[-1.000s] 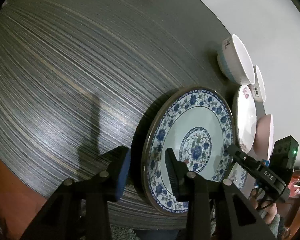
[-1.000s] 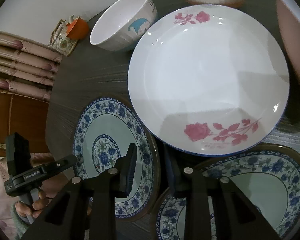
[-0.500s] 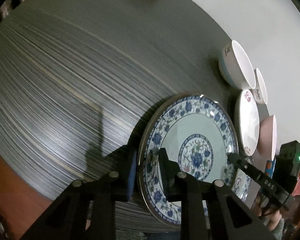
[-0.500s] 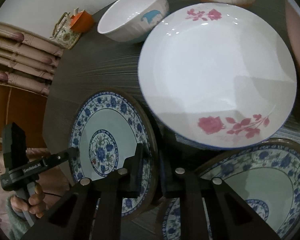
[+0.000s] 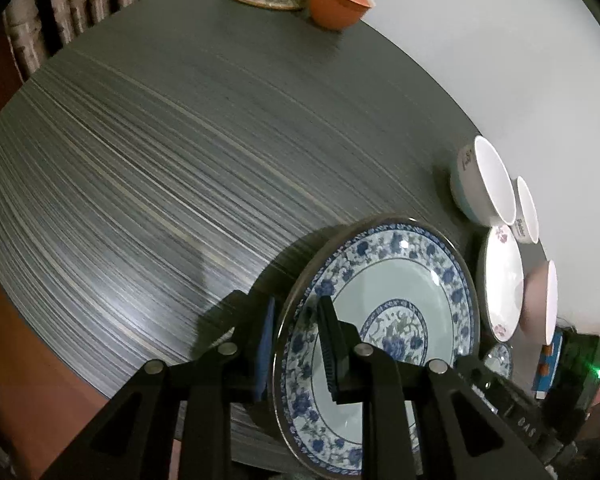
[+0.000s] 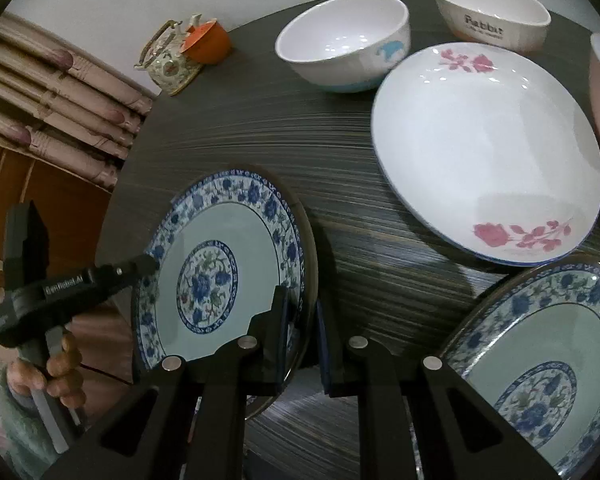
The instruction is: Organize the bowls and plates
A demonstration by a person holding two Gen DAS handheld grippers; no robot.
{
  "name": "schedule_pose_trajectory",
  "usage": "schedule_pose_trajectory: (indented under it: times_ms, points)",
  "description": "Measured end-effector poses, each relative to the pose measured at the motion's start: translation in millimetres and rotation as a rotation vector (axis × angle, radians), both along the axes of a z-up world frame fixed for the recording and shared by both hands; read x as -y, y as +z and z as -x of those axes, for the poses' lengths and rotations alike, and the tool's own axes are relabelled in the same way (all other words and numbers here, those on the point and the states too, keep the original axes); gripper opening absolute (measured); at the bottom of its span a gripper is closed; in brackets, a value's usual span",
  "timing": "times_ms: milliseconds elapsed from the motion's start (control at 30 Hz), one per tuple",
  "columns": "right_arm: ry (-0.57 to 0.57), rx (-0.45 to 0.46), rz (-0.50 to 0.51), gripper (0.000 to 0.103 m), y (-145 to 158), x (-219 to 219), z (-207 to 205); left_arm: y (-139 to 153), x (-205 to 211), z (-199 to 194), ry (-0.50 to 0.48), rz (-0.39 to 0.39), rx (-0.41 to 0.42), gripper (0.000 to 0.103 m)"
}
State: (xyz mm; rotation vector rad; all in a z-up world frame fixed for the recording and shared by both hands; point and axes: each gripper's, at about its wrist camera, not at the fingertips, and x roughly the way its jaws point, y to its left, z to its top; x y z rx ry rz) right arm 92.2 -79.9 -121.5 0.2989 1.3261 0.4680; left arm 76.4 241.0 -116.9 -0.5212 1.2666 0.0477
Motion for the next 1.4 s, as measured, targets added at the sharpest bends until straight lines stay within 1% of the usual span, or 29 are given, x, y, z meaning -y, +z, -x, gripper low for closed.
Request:
schedule_pose_trajectory:
  times_ms: [67, 233, 500, 667, 867, 900, 967, 1000, 1100, 1233, 1333, 1400]
  points:
    - [0.002, 0.005, 0.000, 0.014, 0, -2, 4, -1, -3, 0, 0.003, -0.008, 0.005, 0.021]
    - [0.009, -0.018, -0.003, 0.014, -9, -6, 13, -12, -8, -2, 0.014, -0.002, 0.002, 0.021]
    - [0.019, -0.035, 0.021, 0.015, -20, -16, 17, -30, -2, -7, 0.014, -0.005, -0.021, 0.022]
    - [0.023, -0.036, 0.032, 0.015, -21, -23, 16, -31, 1, -7, 0.017, -0.007, -0.013, 0.023]
    - [0.019, -0.044, 0.021, 0.016, -23, -22, 16, -31, -4, -6, 0.036, -0.002, -0.011, 0.024]
    - [0.016, -0.050, 0.018, 0.017, -24, -22, 16, -30, -5, -5, 0.040, -0.009, -0.011, 0.025]
    - [0.010, -0.053, 0.026, 0.023, -24, -21, 15, -26, -5, -5, 0.047, -0.041, -0.005, 0.028]
    - [0.008, -0.051, 0.024, 0.024, -24, -20, 15, -24, -5, -4, 0.052, -0.061, -0.001, 0.030]
    - [0.003, -0.044, 0.027, 0.026, -20, -15, 16, -15, -3, -1, 0.061, -0.122, 0.027, 0.031]
    - [-0.006, -0.021, 0.029, 0.027, -14, -8, 18, 1, 5, 7, 0.061, -0.180, 0.080, 0.031]
    - [-0.013, -0.003, 0.036, 0.027, -10, -5, 19, 20, 19, 16, 0.043, -0.239, 0.144, 0.031]
    - [-0.021, 0.007, 0.032, 0.027, -7, 0, 21, 29, 28, 20, 0.032, -0.250, 0.167, 0.031]
